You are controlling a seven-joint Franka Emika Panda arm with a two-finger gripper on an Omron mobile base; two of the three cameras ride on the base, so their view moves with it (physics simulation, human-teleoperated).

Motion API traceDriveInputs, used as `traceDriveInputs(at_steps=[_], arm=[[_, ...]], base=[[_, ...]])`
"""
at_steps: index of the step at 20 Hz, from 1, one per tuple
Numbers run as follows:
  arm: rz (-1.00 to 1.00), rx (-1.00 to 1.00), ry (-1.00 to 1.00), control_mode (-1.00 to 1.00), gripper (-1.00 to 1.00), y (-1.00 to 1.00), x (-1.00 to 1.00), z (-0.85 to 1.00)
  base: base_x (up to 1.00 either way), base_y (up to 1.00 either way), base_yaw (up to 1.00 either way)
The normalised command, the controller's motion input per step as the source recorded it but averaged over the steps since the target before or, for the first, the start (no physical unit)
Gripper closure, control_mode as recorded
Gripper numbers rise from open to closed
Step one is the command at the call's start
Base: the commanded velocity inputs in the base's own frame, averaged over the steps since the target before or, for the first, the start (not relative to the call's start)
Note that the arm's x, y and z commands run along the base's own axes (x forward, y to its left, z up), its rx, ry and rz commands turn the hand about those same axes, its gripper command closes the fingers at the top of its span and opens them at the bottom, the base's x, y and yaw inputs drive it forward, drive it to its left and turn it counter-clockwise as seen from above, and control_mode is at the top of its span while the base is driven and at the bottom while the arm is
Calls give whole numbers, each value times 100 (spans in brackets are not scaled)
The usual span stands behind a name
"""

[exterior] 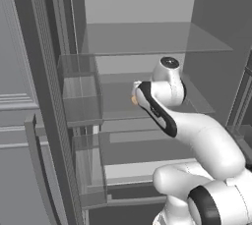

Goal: Place one squash and one chicken drumstick in each tupperware on the nearby counter, to pack two identical lunches.

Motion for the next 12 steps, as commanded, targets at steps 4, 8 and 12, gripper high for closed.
traceDriveInputs(at_steps=[4, 8, 12], arm=[[0, -2, 0, -100, -100, 0, 58, -21], [0, -1, 0, -100, -100, 0, 49, -9], [0, 0, 0, -100, -100, 0, 41, -4]], base=[[0, 0, 0], [0, 0, 0], [0, 0, 0]])
